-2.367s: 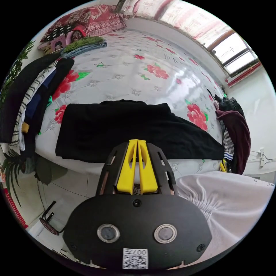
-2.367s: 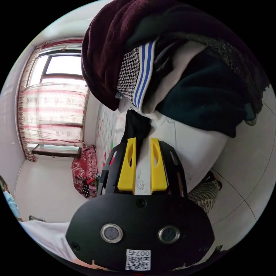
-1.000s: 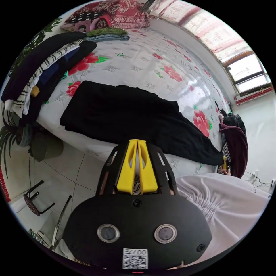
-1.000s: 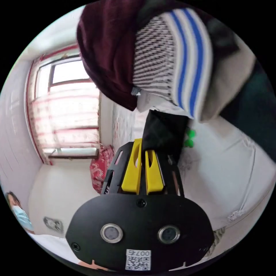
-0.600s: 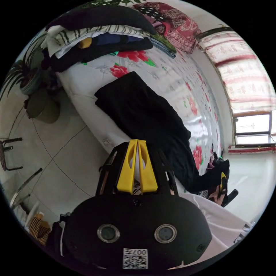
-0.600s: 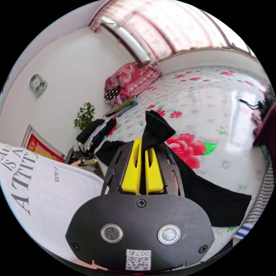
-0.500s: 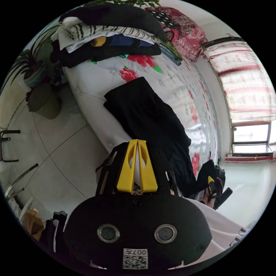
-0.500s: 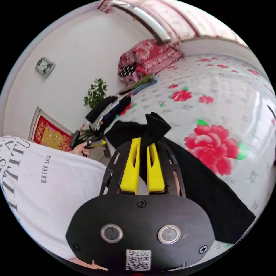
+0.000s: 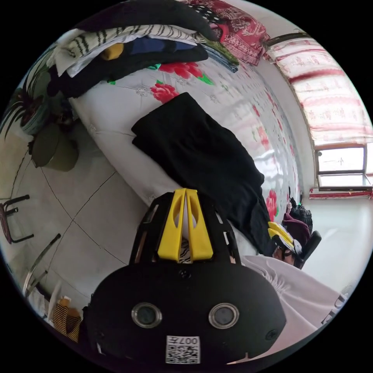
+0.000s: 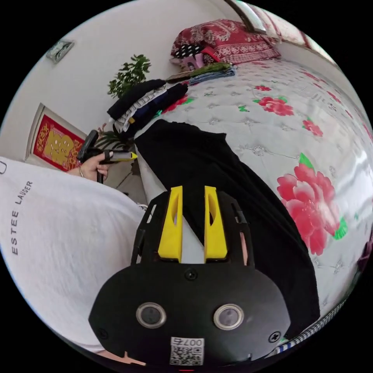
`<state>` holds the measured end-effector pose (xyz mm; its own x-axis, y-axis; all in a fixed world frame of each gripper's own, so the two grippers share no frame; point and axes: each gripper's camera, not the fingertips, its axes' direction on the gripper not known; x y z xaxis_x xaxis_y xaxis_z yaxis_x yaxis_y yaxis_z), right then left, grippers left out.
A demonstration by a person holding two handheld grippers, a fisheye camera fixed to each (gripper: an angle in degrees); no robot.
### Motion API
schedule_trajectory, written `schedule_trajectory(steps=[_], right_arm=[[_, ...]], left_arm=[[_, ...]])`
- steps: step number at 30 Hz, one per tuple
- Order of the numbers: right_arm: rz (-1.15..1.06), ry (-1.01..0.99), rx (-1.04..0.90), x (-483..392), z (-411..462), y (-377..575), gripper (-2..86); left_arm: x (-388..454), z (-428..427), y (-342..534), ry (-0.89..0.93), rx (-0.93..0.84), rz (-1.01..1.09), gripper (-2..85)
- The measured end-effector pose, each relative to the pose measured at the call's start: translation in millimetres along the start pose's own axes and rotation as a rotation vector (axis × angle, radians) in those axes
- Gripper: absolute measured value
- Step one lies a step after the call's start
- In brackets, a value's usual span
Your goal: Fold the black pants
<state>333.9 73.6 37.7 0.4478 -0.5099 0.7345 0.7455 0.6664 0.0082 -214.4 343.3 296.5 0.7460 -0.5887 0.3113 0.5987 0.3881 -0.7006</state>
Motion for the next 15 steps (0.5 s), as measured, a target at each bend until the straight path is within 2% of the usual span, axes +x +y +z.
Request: schedule_trajectory(steps=[3,7,11,15], right_arm=[[-0.056,0.037,-0.199,-3.9,44.2,-19.3,2.1],[0.038,0.019,-0.137,16.4,32.7,-20.3,0.5],[0.249,0.020,0.216,43.2,-64.9,28.1,0.0],[0.604,0.132,0.585,70.0,-168.8,154.3,-0.1]], left_arm=[[11.9,6.3,-1.3,0.009,-0.013,0.050,-1.0],[21.4,13.0,8.2,-0.009,-0.023,0.117,-1.0],[28.6,19.3,26.1,-0.086,-0.025,0.231,-1.0],[49.1,32.3,38.3,-0.135,-0.035,0.363,-1.0]])
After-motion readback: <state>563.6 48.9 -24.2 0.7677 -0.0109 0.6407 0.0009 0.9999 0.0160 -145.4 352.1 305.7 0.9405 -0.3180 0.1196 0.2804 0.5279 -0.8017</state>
